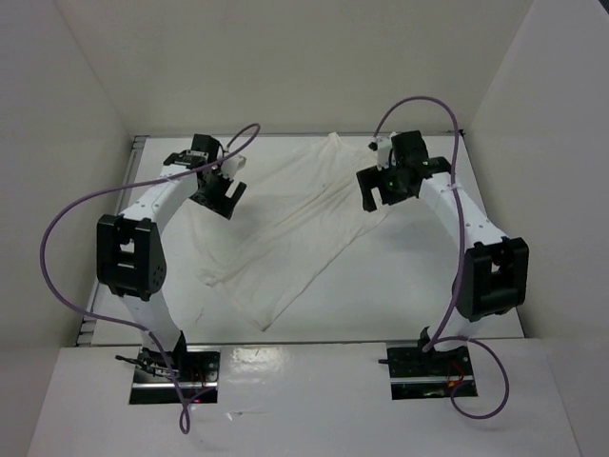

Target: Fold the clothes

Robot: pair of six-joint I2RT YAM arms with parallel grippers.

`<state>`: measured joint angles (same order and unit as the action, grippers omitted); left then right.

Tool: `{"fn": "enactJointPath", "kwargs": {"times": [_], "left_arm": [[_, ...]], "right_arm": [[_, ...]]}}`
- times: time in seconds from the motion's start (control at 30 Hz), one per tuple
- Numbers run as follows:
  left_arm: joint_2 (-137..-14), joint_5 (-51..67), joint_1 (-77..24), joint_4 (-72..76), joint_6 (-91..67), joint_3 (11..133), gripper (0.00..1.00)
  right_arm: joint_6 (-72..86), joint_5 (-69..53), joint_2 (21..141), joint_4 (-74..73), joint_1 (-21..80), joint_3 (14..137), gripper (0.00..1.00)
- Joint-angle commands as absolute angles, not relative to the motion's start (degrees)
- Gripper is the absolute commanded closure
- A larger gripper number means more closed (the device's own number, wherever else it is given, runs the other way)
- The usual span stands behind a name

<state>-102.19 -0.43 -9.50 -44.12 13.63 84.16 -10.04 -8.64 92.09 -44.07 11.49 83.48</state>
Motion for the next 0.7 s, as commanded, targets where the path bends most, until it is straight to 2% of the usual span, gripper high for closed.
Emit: {"fn": "enactJointPath", "kwargs": {"times": [0.0, 0.27, 0.53, 0.67], "left_arm": [[-106.07, 0.70, -5.19, -41.31, 15.64, 89.46, 0.01], [-114.87, 2.99, 1.14, -40.70, 17.31, 97.47, 0.01], [-116.46, 4.22, 2.99, -37.44, 18.37, 95.36, 0.01], [-118.65, 4.22, 4.04, -37.44, 18.37, 97.99, 0.01]], "right_arm": [[-9.93, -6.68, 89.21, -37.35, 11.34, 76.22, 0.00], [-10.46, -6.25, 90.09, -37.35, 14.93, 70.67, 0.00], [-10.46, 1.05, 96.05, -35.78, 29.08, 73.12, 0.00], [-10.99, 4.31, 104.31, -35.77, 36.80, 76.89, 0.00]]}}
